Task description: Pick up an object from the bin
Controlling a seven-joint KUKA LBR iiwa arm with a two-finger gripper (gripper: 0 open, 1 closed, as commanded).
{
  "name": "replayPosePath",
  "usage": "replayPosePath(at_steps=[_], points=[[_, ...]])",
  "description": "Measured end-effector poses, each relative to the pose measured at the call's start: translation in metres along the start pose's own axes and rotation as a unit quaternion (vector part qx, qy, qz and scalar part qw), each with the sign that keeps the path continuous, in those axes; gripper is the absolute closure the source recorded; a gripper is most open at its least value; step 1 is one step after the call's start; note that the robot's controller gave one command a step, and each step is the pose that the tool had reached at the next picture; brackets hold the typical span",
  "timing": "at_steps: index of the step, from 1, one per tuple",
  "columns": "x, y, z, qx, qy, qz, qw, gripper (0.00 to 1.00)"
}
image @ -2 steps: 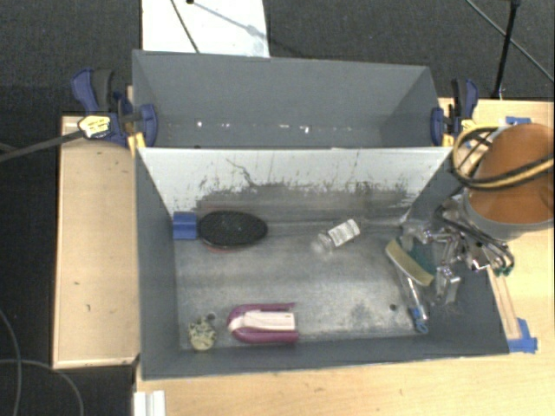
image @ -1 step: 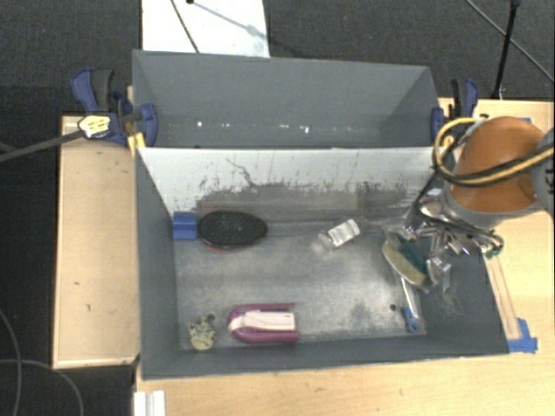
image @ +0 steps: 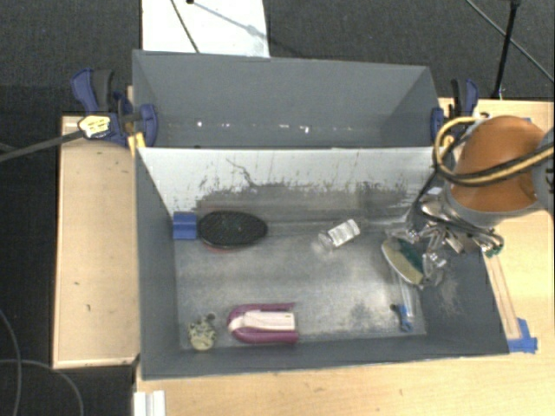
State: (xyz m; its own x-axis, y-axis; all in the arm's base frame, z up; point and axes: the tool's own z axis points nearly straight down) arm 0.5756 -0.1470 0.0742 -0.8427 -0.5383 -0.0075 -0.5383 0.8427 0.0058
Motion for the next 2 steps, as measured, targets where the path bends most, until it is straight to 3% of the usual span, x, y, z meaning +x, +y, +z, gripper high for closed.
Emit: replayPosePath(at_steps=[1, 2], points=[[-0.003, -0.004, -0.028, 0.005, -0.0005, 0.011, 0.9999, 1.00], [-0.012, -0.003, -0.143, 0.007, -0.0010, 0.013, 0.9999, 1.00]])
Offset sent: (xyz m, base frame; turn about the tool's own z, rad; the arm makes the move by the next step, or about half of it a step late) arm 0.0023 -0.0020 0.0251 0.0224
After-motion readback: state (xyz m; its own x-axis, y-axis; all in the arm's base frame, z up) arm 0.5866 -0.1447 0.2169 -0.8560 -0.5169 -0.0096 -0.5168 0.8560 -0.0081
